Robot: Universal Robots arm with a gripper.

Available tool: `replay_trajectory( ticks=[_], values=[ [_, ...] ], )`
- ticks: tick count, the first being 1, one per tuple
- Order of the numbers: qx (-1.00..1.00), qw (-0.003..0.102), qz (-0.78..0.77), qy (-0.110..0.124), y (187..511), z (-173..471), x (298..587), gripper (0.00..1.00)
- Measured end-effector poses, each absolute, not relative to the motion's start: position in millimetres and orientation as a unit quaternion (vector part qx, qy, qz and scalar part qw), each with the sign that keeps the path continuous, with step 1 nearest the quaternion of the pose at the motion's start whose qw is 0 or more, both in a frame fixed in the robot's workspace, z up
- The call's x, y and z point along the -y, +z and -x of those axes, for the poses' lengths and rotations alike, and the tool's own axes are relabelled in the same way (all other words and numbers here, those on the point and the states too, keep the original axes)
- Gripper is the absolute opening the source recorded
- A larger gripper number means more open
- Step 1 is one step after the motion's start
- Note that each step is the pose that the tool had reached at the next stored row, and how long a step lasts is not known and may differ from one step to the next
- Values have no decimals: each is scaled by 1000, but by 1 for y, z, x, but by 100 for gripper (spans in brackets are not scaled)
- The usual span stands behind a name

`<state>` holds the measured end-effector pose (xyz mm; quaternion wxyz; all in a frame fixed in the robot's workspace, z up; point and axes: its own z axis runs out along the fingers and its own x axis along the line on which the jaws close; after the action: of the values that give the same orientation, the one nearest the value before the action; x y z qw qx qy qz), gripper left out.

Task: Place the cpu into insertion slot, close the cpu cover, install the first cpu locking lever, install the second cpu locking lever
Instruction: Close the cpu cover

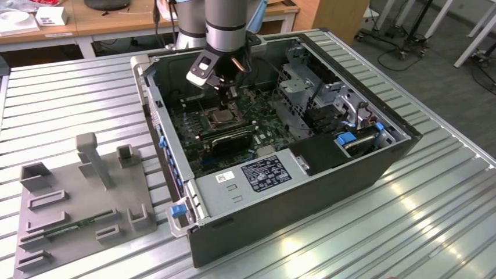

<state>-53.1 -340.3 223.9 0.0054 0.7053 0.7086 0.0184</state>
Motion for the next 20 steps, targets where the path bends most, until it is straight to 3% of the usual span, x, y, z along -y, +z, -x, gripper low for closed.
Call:
replay_trajectory(
  ticks=[20],
  values=[
    [-709, 5, -705, 18, 255, 53, 340, 11]
  ],
)
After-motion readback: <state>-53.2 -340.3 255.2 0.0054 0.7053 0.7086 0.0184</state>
